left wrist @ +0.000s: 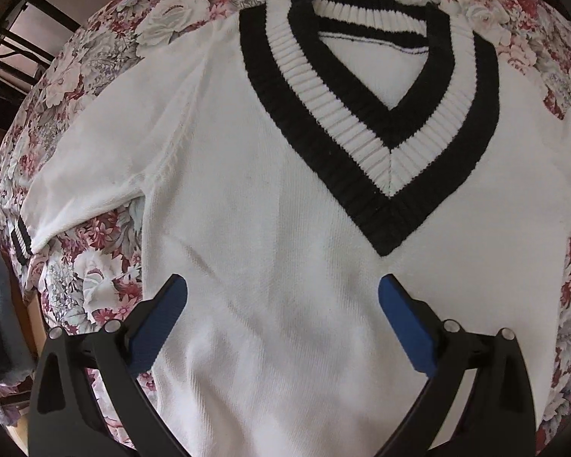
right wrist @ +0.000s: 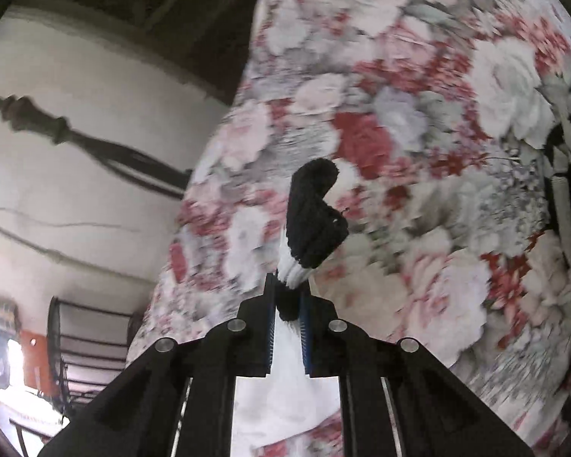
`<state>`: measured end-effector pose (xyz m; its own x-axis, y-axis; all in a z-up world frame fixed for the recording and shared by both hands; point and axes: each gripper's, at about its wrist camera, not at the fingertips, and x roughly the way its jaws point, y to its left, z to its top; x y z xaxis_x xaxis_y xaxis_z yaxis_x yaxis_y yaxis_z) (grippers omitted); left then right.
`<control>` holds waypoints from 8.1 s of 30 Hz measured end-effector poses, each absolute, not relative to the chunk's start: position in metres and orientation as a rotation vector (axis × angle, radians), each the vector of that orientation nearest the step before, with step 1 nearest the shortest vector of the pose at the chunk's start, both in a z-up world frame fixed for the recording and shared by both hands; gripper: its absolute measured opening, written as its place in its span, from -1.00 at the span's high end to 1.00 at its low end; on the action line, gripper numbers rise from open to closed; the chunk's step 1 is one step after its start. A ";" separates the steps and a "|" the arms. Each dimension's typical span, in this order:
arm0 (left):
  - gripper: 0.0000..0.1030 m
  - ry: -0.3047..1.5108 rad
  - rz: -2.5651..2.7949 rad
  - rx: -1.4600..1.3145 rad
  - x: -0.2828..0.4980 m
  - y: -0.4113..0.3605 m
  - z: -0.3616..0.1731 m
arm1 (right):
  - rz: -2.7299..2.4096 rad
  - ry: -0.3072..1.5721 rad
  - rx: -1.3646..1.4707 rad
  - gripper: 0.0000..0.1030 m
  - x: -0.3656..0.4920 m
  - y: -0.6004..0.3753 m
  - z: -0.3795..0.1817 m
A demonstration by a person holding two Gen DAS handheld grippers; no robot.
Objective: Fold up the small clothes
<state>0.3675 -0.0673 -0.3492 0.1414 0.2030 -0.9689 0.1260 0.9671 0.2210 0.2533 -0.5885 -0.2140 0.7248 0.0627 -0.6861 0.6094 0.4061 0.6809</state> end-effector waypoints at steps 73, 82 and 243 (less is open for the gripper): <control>-0.91 1.251 0.304 -0.030 0.414 0.049 -0.289 | 0.135 1.035 0.556 0.50 0.372 -0.298 -0.197; -0.92 1.456 0.189 0.188 0.407 -0.013 -0.367 | -0.038 1.190 0.715 0.83 0.362 -0.378 -0.266; -0.91 1.223 0.225 0.237 0.414 0.056 -0.356 | 0.299 1.078 0.230 -0.25 0.364 -0.220 -0.222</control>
